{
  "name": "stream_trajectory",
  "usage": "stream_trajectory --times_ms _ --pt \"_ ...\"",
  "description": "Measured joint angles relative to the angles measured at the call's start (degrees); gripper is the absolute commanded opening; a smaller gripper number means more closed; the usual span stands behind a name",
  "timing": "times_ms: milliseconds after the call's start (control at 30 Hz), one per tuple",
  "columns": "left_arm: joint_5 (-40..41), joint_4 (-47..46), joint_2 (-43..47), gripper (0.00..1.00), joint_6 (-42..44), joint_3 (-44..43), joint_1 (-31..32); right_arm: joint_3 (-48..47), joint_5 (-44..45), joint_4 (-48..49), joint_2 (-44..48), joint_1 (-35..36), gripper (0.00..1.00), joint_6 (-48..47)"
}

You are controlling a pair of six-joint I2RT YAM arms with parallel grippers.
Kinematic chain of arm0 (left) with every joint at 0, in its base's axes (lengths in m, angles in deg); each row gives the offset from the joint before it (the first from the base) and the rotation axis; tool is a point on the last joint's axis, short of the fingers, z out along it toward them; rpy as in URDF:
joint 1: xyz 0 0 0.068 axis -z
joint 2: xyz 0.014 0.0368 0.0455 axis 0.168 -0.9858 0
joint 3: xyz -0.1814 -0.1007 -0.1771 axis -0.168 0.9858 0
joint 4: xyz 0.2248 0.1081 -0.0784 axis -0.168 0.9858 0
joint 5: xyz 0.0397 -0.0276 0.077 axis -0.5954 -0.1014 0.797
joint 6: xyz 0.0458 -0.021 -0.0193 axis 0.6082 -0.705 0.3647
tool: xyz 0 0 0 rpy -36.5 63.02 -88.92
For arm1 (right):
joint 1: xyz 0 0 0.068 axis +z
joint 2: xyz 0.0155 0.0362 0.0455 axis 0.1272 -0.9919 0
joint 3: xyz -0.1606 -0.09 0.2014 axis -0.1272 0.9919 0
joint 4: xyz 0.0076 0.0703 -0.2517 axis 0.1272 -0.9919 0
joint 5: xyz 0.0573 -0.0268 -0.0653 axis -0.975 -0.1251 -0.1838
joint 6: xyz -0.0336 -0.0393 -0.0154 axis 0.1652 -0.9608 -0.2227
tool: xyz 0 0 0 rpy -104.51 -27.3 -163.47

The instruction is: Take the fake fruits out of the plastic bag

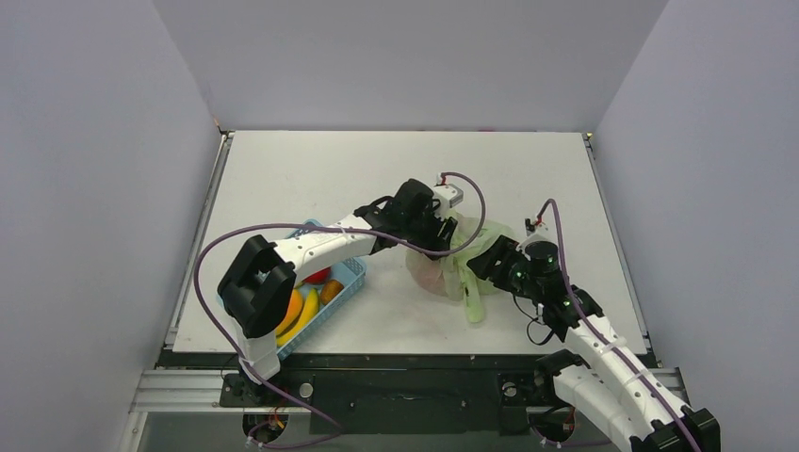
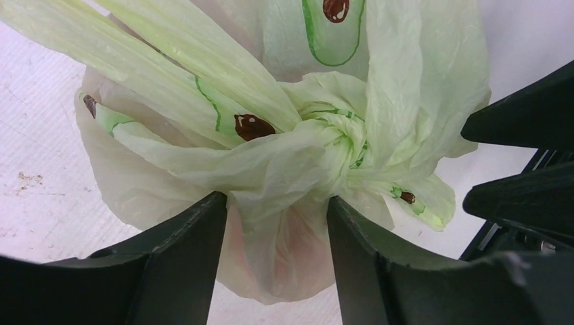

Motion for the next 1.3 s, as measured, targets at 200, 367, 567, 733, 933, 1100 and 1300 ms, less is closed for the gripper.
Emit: stream_trajectory --times_ms 200,367,567,733,933,1100,1300 --pt "-0.04 -0.04 0.00 0.11 -2.32 0.00 0.92 0.00 2.78 -1.49 2.75 0.00 0.56 3.08" --pt "-0.79 -0.59 0.09 0.00 -3.85 0.33 2.32 0.00 3.96 -1.40 2.05 0.00 0.56 5.95" --pt "-3.85 -2.91 1.44 0.00 -5.75 2.89 3.41 -0.39 4.22 -0.96 -2.64 0.48 0.56 7.43" --pt "-6.19 -4.09 2.78 0.00 -6.60 4.20 4.17 -1.73 5.92 0.11 -6.75 3.50 0.54 8.15" --pt "-7.17 -4.57 4.31 0.00 -7.04 4.24 4.76 -2.80 8.17 1.90 -10.08 5.77 0.30 8.94" --pt "-7.04 -4.70 5.62 0.00 -7.04 4.72 4.76 -2.91 9.07 2.97 -10.49 6.10 0.06 9.62" --pt "-3.15 -4.98 7.67 0.00 -7.08 5.46 4.90 -5.33 11.41 0.74 -10.36 3.85 0.00 8.15"
